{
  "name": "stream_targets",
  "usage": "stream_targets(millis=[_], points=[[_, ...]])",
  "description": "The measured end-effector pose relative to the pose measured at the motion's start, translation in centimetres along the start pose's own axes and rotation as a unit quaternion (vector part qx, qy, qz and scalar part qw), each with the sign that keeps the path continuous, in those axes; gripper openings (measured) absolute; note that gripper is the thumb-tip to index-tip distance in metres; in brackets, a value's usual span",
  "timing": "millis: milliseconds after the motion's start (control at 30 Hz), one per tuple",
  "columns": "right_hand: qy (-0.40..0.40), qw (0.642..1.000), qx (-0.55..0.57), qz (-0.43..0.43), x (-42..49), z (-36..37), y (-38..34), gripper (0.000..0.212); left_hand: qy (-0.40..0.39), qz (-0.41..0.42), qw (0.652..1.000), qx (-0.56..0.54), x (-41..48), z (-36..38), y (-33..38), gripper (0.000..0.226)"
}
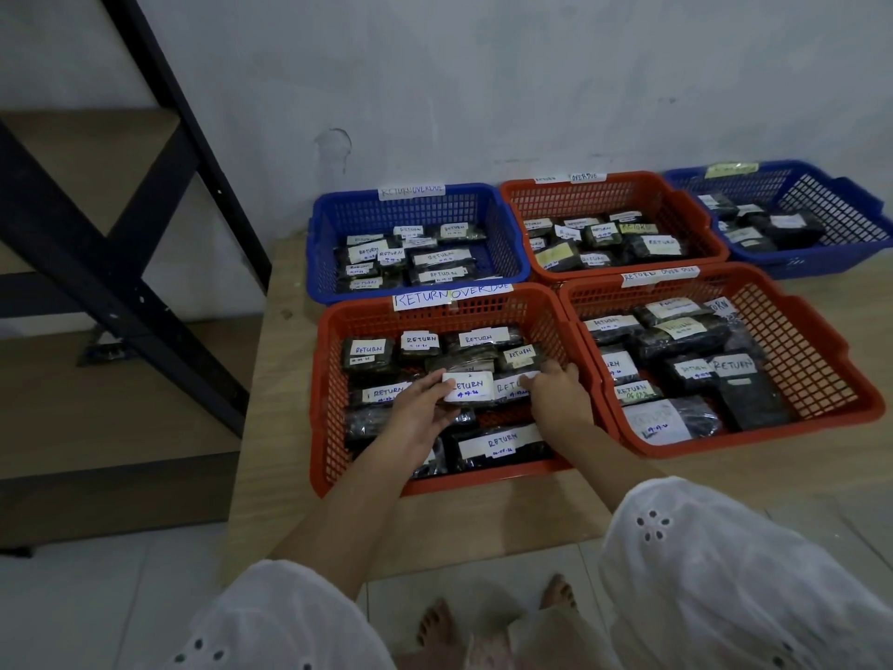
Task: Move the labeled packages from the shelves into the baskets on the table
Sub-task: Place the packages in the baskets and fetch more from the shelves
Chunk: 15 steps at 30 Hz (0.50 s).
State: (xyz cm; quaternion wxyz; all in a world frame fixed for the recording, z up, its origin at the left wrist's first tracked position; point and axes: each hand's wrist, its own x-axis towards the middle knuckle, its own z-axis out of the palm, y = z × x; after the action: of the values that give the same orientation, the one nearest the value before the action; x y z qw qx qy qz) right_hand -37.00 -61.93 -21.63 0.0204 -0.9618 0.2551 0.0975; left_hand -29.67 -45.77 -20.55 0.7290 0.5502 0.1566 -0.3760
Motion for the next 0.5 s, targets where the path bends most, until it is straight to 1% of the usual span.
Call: stream_targets(millis=[67,167,233,300,333,400,433,467,500], points=[[0.001,1.0,-0.011,-0.009,0.1,0.2,0.1,0.049,0.004,0.0,1.0,0.001,0.0,0.0,-0.1,0.022],[0.001,1.0,-0.014,-0.014,0.2,0.3,0.1,0.048,0.005,0.002,1.0,0.008,0.1,0.0,-0.1,0.028],[-0.01,1.0,0.0,-0.016,0.2,0.0,0.2,0.046,0.002,0.0,1.0,0.018,0.1,0.3,-0.1,0.032],[-0.036,0.998,0.039,-0.016,0.2,-0.3,0.4,0.039,0.001,-0.003,1.0,0.031,0.1,0.7,-0.2,0.032],[-0.04,0.996,0.078,-0.012,0.2,-0.5,0.5,0.035,-0.001,-0.004,0.999,0.037,0.2,0.9,-0.2,0.032],[-0.002,0.981,0.195,0.005,0.1,-1.1,0.6,0.03,-0.005,-0.008,0.999,0.043,0.2,1.5,-0.3,0.031],[0.023,0.962,0.27,0.017,-0.1,-1.5,0.5,0.028,-0.006,-0.009,0.999,0.044,0.2,1.8,-0.3,0.031],[0.03,0.933,0.357,0.03,-0.3,-1.9,0.3,0.026,-0.007,-0.01,0.999,0.043,0.1,2.1,-0.3,0.031],[0.009,0.894,0.445,0.04,-0.5,-2.4,0.1,0.025,-0.008,-0.01,0.999,0.042,0.1,2.3,-0.3,0.03]])
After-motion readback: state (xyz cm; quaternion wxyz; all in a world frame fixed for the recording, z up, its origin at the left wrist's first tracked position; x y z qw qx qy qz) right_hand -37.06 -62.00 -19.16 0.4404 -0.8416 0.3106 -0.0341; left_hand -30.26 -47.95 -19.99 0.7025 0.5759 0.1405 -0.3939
